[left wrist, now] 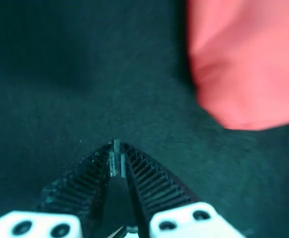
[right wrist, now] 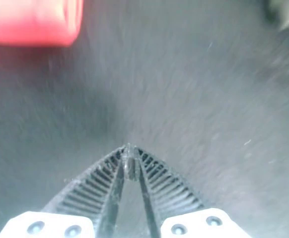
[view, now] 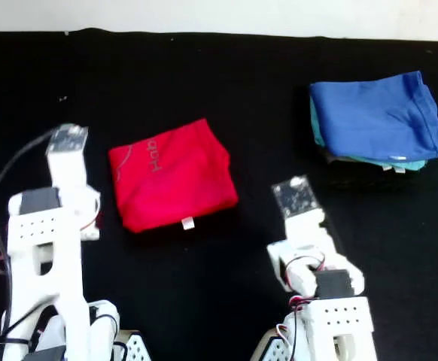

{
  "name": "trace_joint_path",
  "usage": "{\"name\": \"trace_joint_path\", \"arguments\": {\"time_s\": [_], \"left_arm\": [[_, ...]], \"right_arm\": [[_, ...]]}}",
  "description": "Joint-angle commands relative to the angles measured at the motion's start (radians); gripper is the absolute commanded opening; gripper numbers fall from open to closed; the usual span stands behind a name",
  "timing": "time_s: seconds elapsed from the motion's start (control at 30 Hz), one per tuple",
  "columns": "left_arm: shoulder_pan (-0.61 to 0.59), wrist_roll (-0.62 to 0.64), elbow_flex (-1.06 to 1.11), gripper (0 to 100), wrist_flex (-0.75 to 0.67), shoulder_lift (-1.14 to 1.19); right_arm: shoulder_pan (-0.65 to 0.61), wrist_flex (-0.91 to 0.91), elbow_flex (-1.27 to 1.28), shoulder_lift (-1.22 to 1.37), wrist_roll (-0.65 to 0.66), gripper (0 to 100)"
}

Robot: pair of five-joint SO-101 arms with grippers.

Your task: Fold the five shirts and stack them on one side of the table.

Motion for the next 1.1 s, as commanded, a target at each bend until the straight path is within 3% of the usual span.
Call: {"name": "trace_joint_path", "arguments": {"time_s": [0.0, 0.13, 0.27, 0.57, 0.83, 1.07], "left_arm": [[-0.067, -0.009, 0.133, 1, -0.155, -0.024], [-0.101, -0.006, 0.275, 1, -0.331, -0.019], [-0.099, -0.005, 0.364, 1, -0.459, -0.025], [-0.076, 0.035, 0.367, 1, -0.462, -0.019], [-0.076, 0.035, 0.367, 1, -0.462, -0.019], [-0.076, 0.037, 0.367, 1, -0.474, -0.019]], "right_arm": [[-0.008, 0.004, -0.133, -0.001, 0.069, 0.6], [-0.008, -0.013, -0.203, 0.077, 0.110, 0.6], [-0.012, -0.013, -0.360, 0.331, 0.097, 0.6], [-0.208, 0.194, -1.052, 0.986, -0.216, 1.9], [-0.323, 0.417, -1.623, 1.477, -0.434, 34.7], [-0.415, 0.509, -2.003, 1.802, -0.505, 35.6]]}}
